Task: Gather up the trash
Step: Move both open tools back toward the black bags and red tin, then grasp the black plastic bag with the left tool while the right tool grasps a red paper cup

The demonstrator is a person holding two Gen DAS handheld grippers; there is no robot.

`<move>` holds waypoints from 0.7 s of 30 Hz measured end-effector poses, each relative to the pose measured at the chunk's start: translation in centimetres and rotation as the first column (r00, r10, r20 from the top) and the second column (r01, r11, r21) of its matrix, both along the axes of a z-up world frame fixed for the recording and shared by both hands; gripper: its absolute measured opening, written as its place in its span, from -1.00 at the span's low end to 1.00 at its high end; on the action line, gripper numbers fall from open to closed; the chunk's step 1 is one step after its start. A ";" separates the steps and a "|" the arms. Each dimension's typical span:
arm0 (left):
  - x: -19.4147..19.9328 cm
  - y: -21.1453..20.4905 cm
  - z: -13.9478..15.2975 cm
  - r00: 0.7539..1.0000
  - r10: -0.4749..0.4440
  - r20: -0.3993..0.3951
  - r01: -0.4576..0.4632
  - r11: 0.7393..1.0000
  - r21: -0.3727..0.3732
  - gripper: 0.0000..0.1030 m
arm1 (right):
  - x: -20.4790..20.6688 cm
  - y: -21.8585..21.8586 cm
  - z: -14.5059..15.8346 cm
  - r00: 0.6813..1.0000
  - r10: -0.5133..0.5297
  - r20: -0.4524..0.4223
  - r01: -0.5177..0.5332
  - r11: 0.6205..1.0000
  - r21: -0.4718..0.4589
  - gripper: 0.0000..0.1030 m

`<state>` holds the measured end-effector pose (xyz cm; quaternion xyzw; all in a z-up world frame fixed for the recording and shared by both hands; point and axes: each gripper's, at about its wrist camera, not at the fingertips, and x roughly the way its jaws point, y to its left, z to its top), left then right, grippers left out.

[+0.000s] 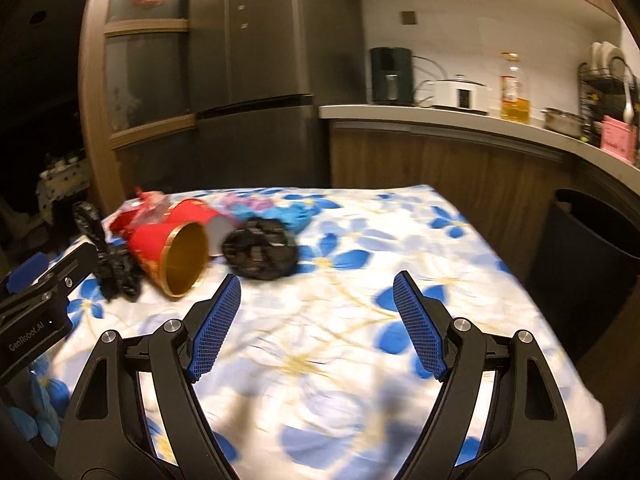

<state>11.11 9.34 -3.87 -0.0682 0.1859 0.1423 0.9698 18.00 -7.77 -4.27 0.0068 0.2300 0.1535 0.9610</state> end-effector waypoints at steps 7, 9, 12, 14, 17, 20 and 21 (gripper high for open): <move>-0.9 3.5 0.7 0.996 0.084 0.011 -0.084 0.996 0.004 0.83 | 1.4 5.1 -0.2 0.991 0.135 -0.014 -0.134 0.990 0.040 0.48; -0.7 4.3 0.9 0.995 0.098 0.007 -0.098 0.995 -0.007 0.83 | 2.1 6.4 -0.3 0.985 0.171 -0.024 -0.169 0.984 0.060 0.43; -0.8 5.4 1.4 0.992 0.124 0.021 -0.124 0.992 -0.010 0.83 | 3.3 7.9 -0.4 0.979 0.201 -0.041 -0.198 0.978 0.073 0.32; -0.8 6.0 1.6 0.990 0.140 0.028 -0.139 0.990 -0.010 0.83 | 4.2 8.5 -0.5 0.974 0.219 -0.064 -0.212 0.973 0.094 0.20; -0.5 6.7 1.7 0.988 0.153 0.027 -0.153 0.988 -0.011 0.83 | 5.3 9.1 -0.7 0.967 0.236 -0.094 -0.225 0.967 0.118 0.06; -0.2 7.0 1.7 0.987 0.158 0.024 -0.158 0.987 -0.013 0.83 | 6.1 9.7 -1.0 0.957 0.265 -0.121 -0.247 0.959 0.140 -0.05; -0.2 7.0 1.7 0.987 0.157 0.022 -0.157 0.988 -0.014 0.83 | 6.2 9.9 -1.1 0.953 0.275 -0.128 -0.256 0.955 0.147 -0.07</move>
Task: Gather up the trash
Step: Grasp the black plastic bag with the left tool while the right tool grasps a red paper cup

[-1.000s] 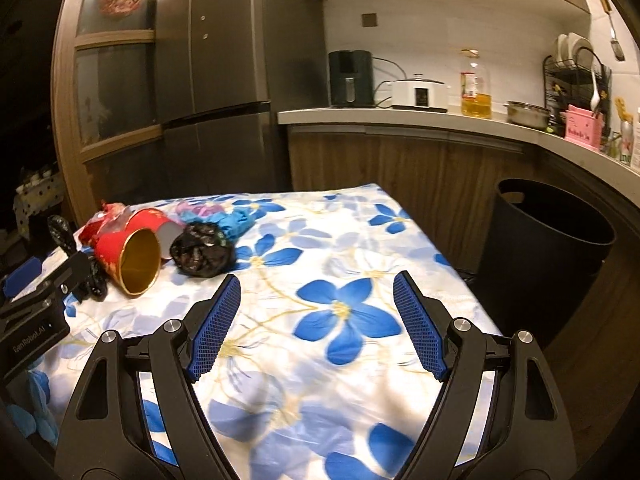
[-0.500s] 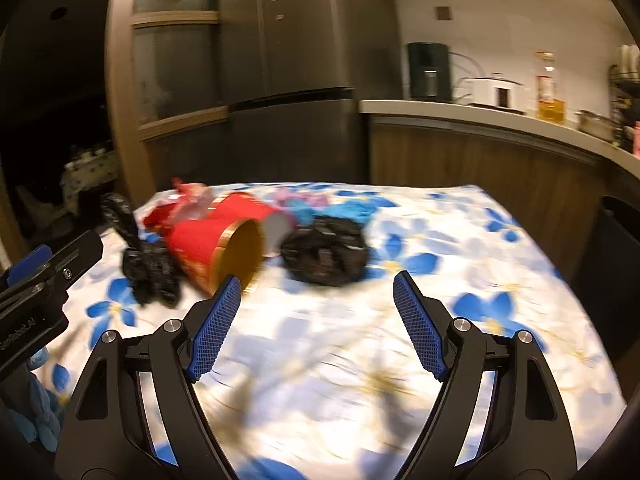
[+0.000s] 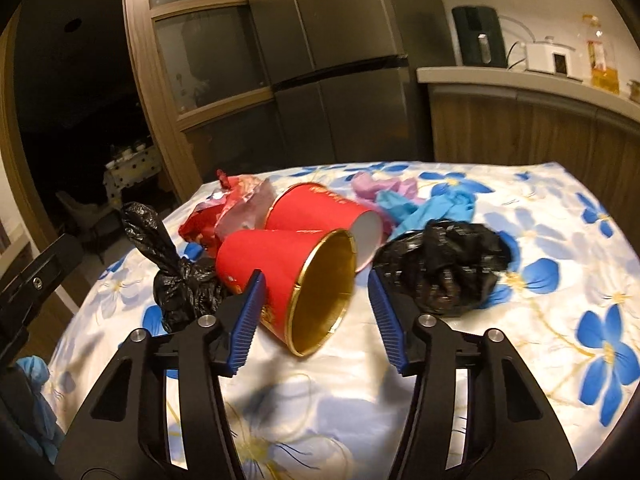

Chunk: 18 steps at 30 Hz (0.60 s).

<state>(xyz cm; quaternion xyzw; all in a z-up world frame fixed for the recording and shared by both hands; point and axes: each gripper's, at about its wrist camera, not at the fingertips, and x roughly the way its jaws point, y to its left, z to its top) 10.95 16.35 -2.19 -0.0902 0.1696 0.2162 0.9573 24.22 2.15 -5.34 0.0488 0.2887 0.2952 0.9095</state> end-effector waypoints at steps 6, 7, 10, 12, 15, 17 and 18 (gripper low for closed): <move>0.5 0.0 -0.4 1.000 -0.005 -0.025 0.005 1.000 -0.004 0.83 | -0.1 0.8 0.1 0.998 0.062 0.000 -0.062 0.998 0.004 -0.60; 0.6 0.0 -0.5 1.000 -0.008 -0.026 0.008 1.000 -0.005 0.83 | -0.3 0.9 0.1 0.998 0.067 0.005 -0.067 0.998 0.004 -0.72; 0.9 0.0 -0.6 0.999 -0.010 -0.033 0.010 1.000 -0.003 0.83 | -0.9 1.0 0.4 0.996 0.080 0.027 -0.081 0.997 0.002 -0.92; 1.2 -0.1 -0.7 0.999 -0.014 -0.041 0.014 1.000 -0.006 0.83 | -1.5 0.8 0.7 0.996 0.077 0.049 -0.077 0.997 -0.003 -0.94; 2.0 -0.2 -0.9 0.998 -0.022 -0.061 0.020 0.999 -0.024 0.83 | -2.3 0.1 1.0 0.996 0.062 0.068 -0.062 0.998 -0.006 -0.94; 2.8 -0.4 -1.1 0.997 -0.014 -0.078 0.012 0.999 -0.034 0.83 | -2.8 -0.6 1.3 0.996 0.047 0.075 -0.047 0.999 0.002 -0.94; 3.3 -0.4 -1.3 0.996 -0.014 -0.089 0.010 0.999 -0.040 0.83 | -3.1 -1.1 1.4 0.996 0.038 0.079 -0.038 0.999 0.007 -0.94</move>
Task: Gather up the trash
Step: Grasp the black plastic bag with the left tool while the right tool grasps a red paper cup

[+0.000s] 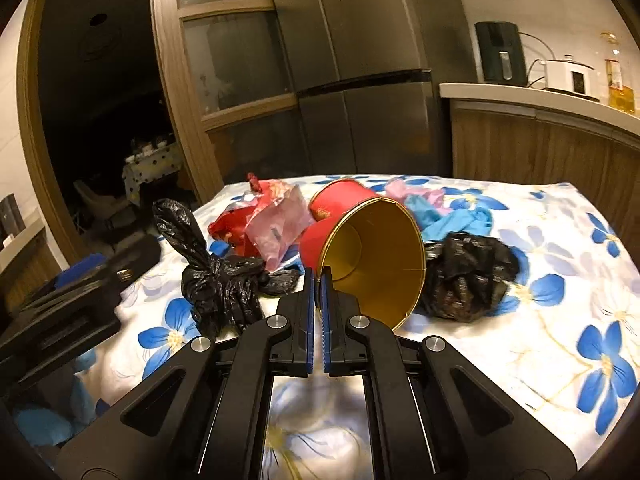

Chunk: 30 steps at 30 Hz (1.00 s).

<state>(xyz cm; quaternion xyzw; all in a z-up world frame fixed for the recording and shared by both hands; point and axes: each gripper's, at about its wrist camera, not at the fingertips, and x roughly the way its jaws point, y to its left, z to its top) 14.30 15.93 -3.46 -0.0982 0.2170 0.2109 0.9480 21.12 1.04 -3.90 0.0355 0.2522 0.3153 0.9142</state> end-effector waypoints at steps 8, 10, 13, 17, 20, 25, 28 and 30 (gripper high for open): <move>4.0 -1.0 -2.3 0.989 0.030 -0.143 -0.035 0.999 -0.030 0.77 | -2.0 -3.6 1.3 0.998 -0.046 0.044 0.045 0.999 0.024 -0.94; 4.4 -1.3 -2.8 0.984 0.032 -0.174 -0.036 0.999 -0.019 0.73 | -2.4 -4.5 1.6 0.997 -0.058 0.046 0.056 0.998 0.036 -0.94; 4.7 -1.9 -3.1 0.980 0.031 -0.199 -0.030 1.000 0.008 0.53 | -2.6 -5.3 1.9 0.996 -0.070 0.047 0.068 0.997 0.045 -0.94; 4.6 -2.3 -3.4 0.976 0.031 -0.216 -0.026 0.999 0.023 0.06 | -3.2 -5.9 2.2 0.995 -0.080 0.053 0.077 0.996 0.051 -0.94; 4.6 -2.3 -3.6 0.974 0.024 -0.227 -0.021 1.000 0.017 -0.21 | -3.6 -6.2 2.5 0.994 -0.092 0.060 0.089 0.995 0.055 -0.94; 4.5 -2.3 -3.5 0.974 0.017 -0.226 -0.012 1.000 0.024 -0.70 | -4.4 -7.0 3.1 0.991 -0.112 0.072 0.107 0.992 0.064 -0.94; 3.9 -2.5 -3.3 0.979 -0.009 -0.203 0.010 1.000 0.006 -0.88 | -4.9 -7.3 3.3 0.989 -0.121 0.079 0.116 0.991 0.066 -0.94; 3.5 -2.4 -3.0 0.983 -0.028 -0.182 0.024 0.999 -0.023 -0.92 | -5.2 -7.9 3.5 0.988 -0.130 0.083 0.124 0.990 0.069 -0.94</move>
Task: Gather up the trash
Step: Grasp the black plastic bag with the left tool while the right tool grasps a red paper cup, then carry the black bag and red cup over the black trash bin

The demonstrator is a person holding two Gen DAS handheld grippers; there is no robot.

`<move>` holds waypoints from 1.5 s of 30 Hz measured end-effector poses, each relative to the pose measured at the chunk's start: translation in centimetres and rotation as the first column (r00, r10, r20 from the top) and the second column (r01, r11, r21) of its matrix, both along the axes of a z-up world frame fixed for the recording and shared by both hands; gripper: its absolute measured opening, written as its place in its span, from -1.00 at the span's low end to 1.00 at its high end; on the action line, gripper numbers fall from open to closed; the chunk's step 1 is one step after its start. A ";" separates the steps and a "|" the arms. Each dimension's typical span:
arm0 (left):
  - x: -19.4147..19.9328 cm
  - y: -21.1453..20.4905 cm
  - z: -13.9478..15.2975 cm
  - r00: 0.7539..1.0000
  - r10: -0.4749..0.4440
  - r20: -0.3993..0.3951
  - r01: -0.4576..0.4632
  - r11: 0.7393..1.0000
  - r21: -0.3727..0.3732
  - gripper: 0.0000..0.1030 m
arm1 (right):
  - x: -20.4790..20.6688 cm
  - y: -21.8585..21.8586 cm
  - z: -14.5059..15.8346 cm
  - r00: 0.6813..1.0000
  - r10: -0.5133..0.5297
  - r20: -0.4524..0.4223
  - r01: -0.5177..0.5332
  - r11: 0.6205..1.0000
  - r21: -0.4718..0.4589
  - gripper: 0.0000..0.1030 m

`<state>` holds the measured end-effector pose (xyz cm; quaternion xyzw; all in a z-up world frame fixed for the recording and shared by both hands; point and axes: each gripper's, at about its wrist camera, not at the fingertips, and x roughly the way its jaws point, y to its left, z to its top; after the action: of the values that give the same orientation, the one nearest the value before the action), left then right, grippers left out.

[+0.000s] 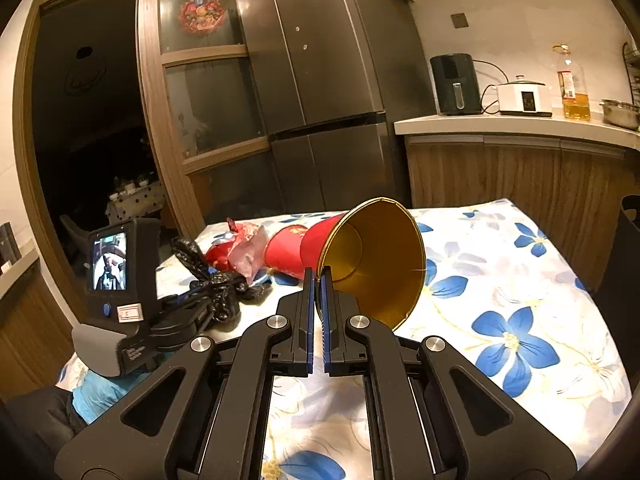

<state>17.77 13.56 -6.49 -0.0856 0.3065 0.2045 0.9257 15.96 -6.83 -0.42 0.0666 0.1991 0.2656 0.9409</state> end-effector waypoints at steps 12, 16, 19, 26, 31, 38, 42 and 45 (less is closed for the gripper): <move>-4.3 -3.8 3.1 0.987 -0.072 0.145 0.073 0.997 -0.002 -0.95 | -0.7 -3.3 0.1 0.998 -0.062 0.001 0.062 0.998 -0.004 -0.94; -4.0 -6.0 4.2 0.977 -0.129 0.168 0.129 0.992 0.013 -0.95 | -1.1 -4.9 0.2 0.996 -0.092 0.007 0.092 0.996 0.002 -0.94; -3.6 -8.2 4.9 0.966 -0.183 0.182 0.181 0.983 0.027 -0.95 | -1.3 -6.4 0.4 0.993 -0.119 0.013 0.119 0.993 0.006 -0.94; -1.8 -14.0 5.6 0.935 -0.299 0.194 0.295 0.954 0.047 -0.95 | -1.3 -11.4 0.6 0.976 -0.216 0.026 0.216 0.976 0.017 -0.94; -0.4 -18.2 5.8 0.905 -0.380 0.192 0.375 0.925 0.062 -0.95 | -1.0 -15.2 0.5 0.955 -0.297 0.022 0.296 0.955 0.018 -0.94; 1.5 -24.6 6.0 0.849 -0.493 0.191 0.488 0.870 0.075 -0.95 | -0.7 -20.9 0.7 0.910 -0.414 0.030 0.413 0.910 0.023 -0.94; 2.4 -27.8 6.4 0.815 -0.543 0.202 0.538 0.839 0.083 -0.95 | -0.6 -23.6 1.1 0.883 -0.468 0.042 0.468 0.884 0.022 -0.94; 3.0 -30.4 7.0 0.787 -0.579 0.211 0.573 0.814 0.098 -0.95 | -0.4 -25.6 1.5 0.861 -0.505 0.056 0.505 0.863 0.022 -0.94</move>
<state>20.80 -16.83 0.49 0.0019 0.2055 -0.0944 0.9741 15.57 -32.46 1.06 0.1116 0.1456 0.0128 0.9829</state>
